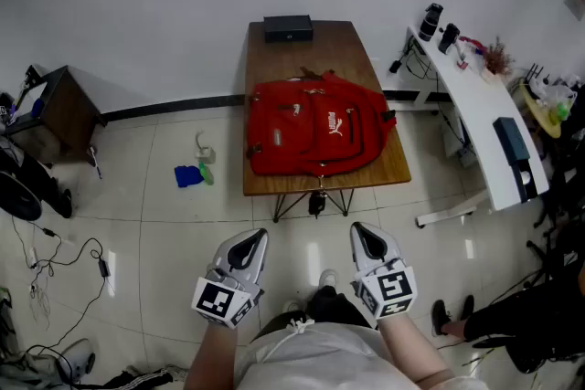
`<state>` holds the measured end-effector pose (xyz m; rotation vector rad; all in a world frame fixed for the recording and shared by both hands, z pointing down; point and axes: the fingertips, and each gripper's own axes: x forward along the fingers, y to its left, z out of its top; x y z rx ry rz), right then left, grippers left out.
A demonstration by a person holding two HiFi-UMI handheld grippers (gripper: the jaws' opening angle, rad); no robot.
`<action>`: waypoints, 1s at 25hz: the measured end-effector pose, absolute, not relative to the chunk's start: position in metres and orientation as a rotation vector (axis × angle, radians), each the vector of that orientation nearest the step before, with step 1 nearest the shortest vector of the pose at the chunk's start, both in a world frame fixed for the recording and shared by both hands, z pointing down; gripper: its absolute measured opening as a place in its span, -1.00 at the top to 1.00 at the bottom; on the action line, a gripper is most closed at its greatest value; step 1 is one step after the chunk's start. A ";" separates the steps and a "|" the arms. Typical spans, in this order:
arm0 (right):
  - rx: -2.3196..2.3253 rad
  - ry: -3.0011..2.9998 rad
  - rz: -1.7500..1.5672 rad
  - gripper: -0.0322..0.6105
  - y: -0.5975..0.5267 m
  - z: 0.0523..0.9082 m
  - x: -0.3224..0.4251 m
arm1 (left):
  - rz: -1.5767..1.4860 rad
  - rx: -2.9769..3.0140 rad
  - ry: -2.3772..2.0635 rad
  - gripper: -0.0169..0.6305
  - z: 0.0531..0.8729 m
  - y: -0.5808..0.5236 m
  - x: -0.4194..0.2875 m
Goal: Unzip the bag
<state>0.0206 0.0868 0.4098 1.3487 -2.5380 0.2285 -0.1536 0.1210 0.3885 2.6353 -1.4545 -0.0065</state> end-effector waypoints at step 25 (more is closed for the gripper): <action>1.126 -2.658 0.333 0.88 -0.150 0.446 0.049 | 0.185 2.558 -1.441 0.93 0.442 -0.097 -0.091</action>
